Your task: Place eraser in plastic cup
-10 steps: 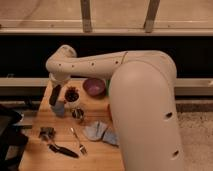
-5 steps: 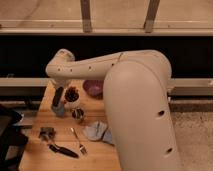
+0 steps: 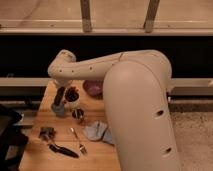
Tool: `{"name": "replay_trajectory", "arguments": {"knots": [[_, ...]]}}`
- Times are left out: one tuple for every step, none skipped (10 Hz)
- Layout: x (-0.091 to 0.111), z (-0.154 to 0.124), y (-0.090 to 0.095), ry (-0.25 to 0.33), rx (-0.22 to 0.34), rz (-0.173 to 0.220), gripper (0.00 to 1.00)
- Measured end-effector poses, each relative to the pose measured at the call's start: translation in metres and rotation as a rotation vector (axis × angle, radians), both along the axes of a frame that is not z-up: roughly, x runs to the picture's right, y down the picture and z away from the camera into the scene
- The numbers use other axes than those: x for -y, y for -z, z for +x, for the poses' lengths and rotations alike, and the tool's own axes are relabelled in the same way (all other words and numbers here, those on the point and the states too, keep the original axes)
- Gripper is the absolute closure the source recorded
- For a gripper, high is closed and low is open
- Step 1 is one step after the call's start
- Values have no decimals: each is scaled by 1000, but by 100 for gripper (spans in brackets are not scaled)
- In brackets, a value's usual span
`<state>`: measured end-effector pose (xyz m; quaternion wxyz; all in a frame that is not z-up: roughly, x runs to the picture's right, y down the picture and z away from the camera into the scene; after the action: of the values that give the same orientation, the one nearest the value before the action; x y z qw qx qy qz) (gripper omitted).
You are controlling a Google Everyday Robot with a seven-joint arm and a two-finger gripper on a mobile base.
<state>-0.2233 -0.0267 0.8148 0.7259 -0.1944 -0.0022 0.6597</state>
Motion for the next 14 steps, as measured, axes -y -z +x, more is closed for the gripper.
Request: {"name": "replay_trajectory", "arguments": {"knots": [[-1, 0, -1, -3, -7, 1, 72], [-1, 0, -3, -14, -19, 2, 61], [0, 0, -3, -19, -25, 4, 51], [0, 1, -4, -18, -29, 5, 41], [0, 2, -4, -20, -32, 7, 31], [-1, 2, -4, -20, -34, 6, 24], [0, 2, -3, -21, -35, 8, 20], [0, 3, -3, -23, -36, 9, 20], [0, 3, -2, -24, -36, 10, 20], [0, 4, -2, -24, -36, 10, 20], [0, 3, -2, -24, -35, 10, 20], [0, 4, -2, -24, -36, 10, 20], [0, 3, -2, -24, -35, 10, 20], [0, 3, -2, -24, -36, 10, 20]]}}
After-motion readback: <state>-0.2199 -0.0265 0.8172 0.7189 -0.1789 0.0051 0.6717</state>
